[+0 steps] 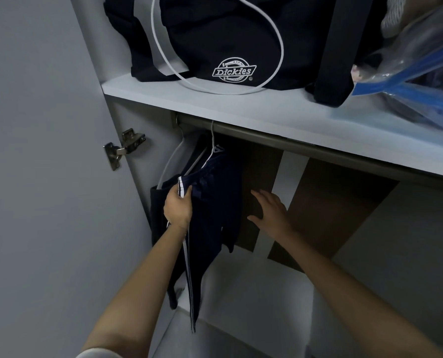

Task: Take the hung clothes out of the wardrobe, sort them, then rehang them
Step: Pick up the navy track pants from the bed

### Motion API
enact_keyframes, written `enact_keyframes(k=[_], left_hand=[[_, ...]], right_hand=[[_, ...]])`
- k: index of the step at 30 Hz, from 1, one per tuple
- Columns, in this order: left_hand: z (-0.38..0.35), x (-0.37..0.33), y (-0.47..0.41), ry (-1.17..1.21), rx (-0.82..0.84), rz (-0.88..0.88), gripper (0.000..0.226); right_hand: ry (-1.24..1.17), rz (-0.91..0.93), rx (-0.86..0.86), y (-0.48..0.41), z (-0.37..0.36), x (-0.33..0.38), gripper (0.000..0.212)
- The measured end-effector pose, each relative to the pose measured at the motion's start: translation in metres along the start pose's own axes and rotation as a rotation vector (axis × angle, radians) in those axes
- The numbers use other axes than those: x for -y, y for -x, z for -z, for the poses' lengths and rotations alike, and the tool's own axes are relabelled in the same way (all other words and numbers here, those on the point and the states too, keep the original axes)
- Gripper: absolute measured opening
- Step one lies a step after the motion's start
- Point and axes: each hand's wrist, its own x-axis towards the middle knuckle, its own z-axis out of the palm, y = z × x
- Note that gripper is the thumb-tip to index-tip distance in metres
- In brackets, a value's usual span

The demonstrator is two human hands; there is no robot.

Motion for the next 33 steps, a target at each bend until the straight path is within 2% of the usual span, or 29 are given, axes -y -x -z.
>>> enact_keyframes(k=[14,20,21,23,26,29,33], left_hand=[[0.027,0.01,-0.03,-0.054,-0.168,0.029,0.022],[0.028,0.011,-0.027,-0.058,-0.113,-0.026,0.019],[0.029,0.011,-0.023,-0.069,-0.082,-0.052,0.023],[0.033,0.016,-0.012,-0.107,-0.04,-0.112,0.043],[0.047,0.034,0.012,-0.258,-0.05,-0.235,0.065],[0.066,0.053,0.04,-0.419,-0.059,-0.348,0.065],[0.098,0.077,0.07,-0.489,0.033,-0.346,0.064]], right_hand=[[-0.001,0.042,0.086,-0.007,-0.008,0.007,0.075],[-0.006,0.076,0.095,0.0,-0.014,0.011,0.075],[-0.011,0.088,0.097,0.001,-0.016,0.013,0.075],[-0.013,0.118,0.109,0.004,-0.02,0.017,0.076],[-0.008,0.154,0.138,0.008,-0.03,0.029,0.078],[0.041,0.195,0.15,0.01,-0.046,0.046,0.077],[0.098,0.247,0.173,0.017,-0.071,0.078,0.074]])
